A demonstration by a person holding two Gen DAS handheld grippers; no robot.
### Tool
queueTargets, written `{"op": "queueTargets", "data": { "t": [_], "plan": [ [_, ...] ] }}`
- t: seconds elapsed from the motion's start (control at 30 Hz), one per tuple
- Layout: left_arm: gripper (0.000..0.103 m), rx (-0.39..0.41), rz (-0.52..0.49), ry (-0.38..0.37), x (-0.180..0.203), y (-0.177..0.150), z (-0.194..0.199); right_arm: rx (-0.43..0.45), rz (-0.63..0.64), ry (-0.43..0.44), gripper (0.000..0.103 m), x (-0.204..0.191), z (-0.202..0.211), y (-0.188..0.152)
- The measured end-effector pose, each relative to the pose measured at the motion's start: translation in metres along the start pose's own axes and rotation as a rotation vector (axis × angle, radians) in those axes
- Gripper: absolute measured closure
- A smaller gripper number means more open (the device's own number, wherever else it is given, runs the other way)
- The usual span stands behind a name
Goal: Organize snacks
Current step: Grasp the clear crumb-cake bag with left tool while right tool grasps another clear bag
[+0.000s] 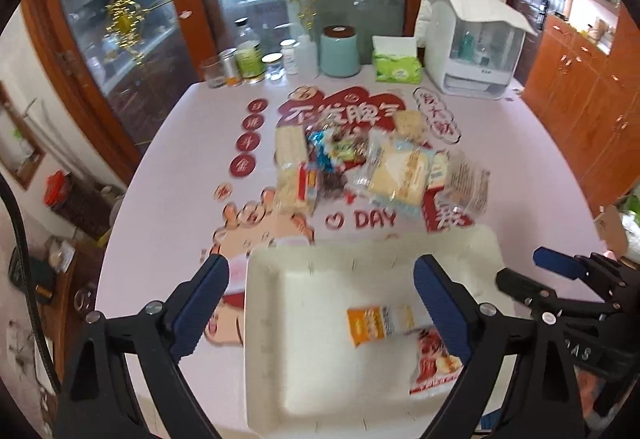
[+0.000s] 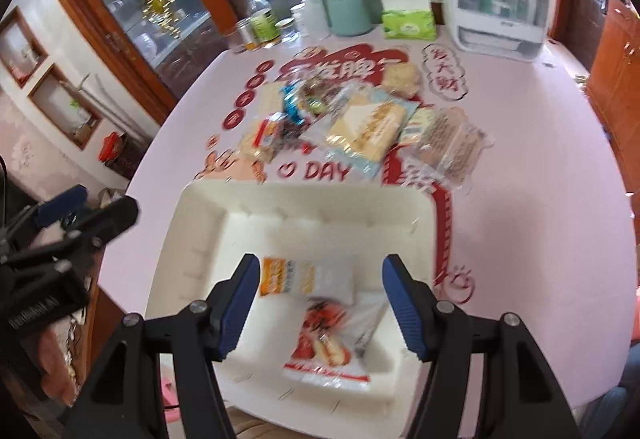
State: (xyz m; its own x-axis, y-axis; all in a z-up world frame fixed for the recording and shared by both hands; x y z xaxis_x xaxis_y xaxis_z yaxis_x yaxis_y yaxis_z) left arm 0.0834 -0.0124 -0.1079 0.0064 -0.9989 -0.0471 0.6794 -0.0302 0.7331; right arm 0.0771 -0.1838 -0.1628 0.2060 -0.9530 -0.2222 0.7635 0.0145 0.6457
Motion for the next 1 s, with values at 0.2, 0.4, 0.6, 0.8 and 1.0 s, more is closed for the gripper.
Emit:
{"op": "queueTargets", "data": {
  "t": [0.2, 0.4, 0.6, 0.8, 1.0],
  "plan": [
    [0.008, 0.004, -0.049, 0.025, -0.027, 0.050, -0.040, 0.040, -0.031, -0.093, 0.034, 0.045, -0.013, 0.052],
    [0.008, -0.151, -0.073, -0.029, -0.049, 0.050, -0.129, 0.007, -0.178, -0.186, 0.032, 0.120, -0.059, 0.090],
    [0.008, -0.335, -0.093, -0.051, -0.061, 0.010, -0.215, -0.088, -0.318, -0.238, 0.032, 0.173, -0.118, 0.087],
    [0.008, -0.432, -0.031, -0.102, -0.062, -0.016, -0.266, -0.145, -0.402, -0.251, 0.017, 0.186, -0.167, 0.071],
    [0.008, -0.502, -0.044, -0.118, -0.055, -0.040, -0.291, -0.196, -0.399, -0.277, 0.008, 0.182, -0.200, 0.056]
  ]
}}
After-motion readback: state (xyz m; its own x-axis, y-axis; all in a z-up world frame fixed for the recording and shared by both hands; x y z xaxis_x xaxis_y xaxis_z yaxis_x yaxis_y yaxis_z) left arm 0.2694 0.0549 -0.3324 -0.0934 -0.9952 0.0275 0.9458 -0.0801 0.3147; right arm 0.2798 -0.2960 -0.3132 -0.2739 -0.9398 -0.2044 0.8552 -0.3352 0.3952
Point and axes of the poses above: each gripper's, at about its wrist camera, not at the fingertips, and z roughly against the way its jaws point, x to its right, y to its top, the point moved 10 cm from there along -z, roughly the way its jaws point, and after that the axes turned 13 degrees about x, right-handed, at the moved point
